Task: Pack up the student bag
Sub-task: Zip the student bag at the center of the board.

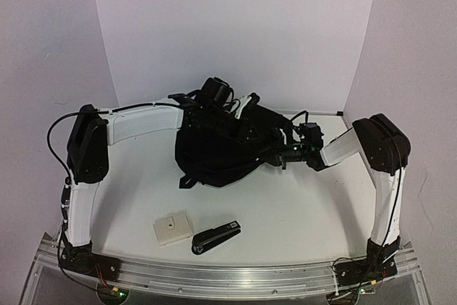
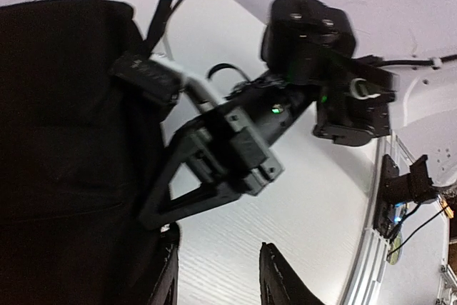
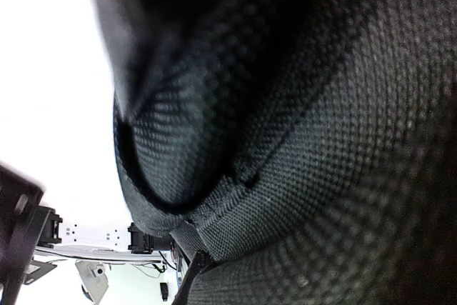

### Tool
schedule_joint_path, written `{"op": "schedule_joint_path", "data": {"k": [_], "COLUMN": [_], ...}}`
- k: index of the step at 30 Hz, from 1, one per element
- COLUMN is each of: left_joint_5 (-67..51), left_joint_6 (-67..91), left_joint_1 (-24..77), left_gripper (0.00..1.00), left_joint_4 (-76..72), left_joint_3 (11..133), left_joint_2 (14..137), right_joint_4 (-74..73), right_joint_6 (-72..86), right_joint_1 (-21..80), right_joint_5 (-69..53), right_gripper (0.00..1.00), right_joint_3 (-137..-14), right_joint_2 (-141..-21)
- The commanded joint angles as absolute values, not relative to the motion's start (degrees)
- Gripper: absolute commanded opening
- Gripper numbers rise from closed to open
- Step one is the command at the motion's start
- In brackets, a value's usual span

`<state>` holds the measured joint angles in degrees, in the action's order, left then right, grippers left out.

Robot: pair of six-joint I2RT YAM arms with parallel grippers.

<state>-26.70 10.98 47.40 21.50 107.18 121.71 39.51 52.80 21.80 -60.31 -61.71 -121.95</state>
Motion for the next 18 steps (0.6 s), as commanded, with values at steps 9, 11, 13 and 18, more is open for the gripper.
{"op": "schedule_joint_path", "data": {"k": [9,11,13,18], "left_joint_5": [-26.0,-26.6,-26.8,-26.0], "left_joint_6": [11.0,10.3,10.0,10.0], "left_joint_1": [47.4,47.4,47.4,47.4], "left_gripper": [0.33,0.32,0.32,0.32], "left_joint_4": [23.9,23.9,23.4,23.7], "left_joint_3": [106.0,106.4,106.5,108.8], "left_joint_2": [125.5,126.6,127.3,129.4], "right_joint_4": [43.1,43.4,43.7,44.0], "right_joint_6": [54.7,55.1,55.4,55.9], "right_joint_1": [22.7,22.7,22.7,22.6], "right_joint_5": [-62.8,-62.8,-62.9,-62.8], "right_gripper": [0.0,0.0,0.0,0.0], "right_joint_3": [-62.1,-62.0,-62.0,-61.9], "right_joint_2": [-122.3,-122.2,-122.1,-122.1]}}
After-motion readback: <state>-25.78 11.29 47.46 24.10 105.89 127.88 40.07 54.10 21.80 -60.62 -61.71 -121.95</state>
